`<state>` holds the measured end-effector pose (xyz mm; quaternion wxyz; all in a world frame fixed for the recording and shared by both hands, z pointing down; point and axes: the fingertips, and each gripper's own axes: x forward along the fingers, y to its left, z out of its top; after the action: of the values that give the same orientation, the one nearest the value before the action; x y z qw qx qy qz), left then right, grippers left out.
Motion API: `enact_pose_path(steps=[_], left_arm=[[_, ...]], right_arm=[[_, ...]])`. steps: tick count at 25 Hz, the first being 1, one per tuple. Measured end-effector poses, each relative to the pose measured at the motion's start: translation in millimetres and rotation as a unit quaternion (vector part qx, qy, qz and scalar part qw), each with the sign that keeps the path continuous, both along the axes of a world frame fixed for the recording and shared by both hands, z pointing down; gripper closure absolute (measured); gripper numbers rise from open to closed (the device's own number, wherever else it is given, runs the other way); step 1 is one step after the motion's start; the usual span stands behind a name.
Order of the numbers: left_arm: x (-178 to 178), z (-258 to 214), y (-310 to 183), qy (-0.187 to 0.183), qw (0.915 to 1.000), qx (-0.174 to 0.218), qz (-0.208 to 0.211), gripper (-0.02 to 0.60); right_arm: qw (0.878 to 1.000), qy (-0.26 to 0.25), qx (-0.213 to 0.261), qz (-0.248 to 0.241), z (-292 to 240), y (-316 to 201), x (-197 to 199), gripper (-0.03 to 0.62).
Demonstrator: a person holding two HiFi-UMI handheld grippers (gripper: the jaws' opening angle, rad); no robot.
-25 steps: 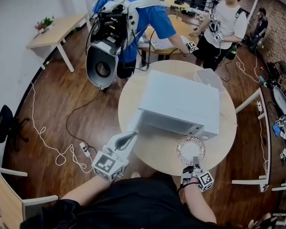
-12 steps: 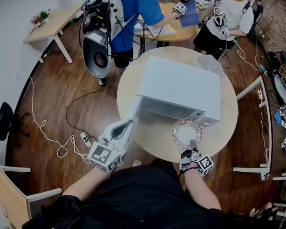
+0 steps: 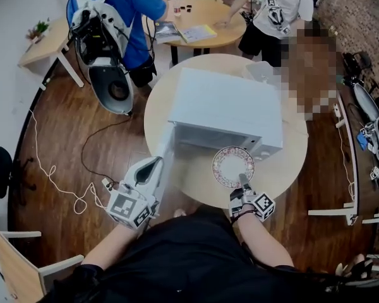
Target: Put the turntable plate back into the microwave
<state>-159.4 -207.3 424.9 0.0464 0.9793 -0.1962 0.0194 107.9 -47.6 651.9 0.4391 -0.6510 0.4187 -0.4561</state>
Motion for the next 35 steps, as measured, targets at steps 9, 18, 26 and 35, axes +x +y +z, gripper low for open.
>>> enact_pose_path(steps=[9,18,26,35], left_arm=[[10.7,15.5,14.9,-0.021,0.9997,0.008,0.014,0.577],[-18.6,-7.8,17.2,-0.015,0.9996,0.025,-0.002,0.577],[-20.4,-4.8,4.5,0.001,0.9999,0.005,-0.009,0.577],[-19.9,3.3,-6.5,0.002,0.9993,-0.004,-0.038,0.577]], right_arm=[[0.999,-0.002,-0.007,-0.031,11.1,-13.9,-5.9,0.560],[0.994,0.052,-0.042,-0.089,4.0,-40.0,-33.3,0.560],[0.993,0.017,-0.005,-0.115,-17.7,-74.3,-58.6,0.560],[0.988,0.027,0.000,-0.154,-14.3,-97.9,-59.8,0.560]])
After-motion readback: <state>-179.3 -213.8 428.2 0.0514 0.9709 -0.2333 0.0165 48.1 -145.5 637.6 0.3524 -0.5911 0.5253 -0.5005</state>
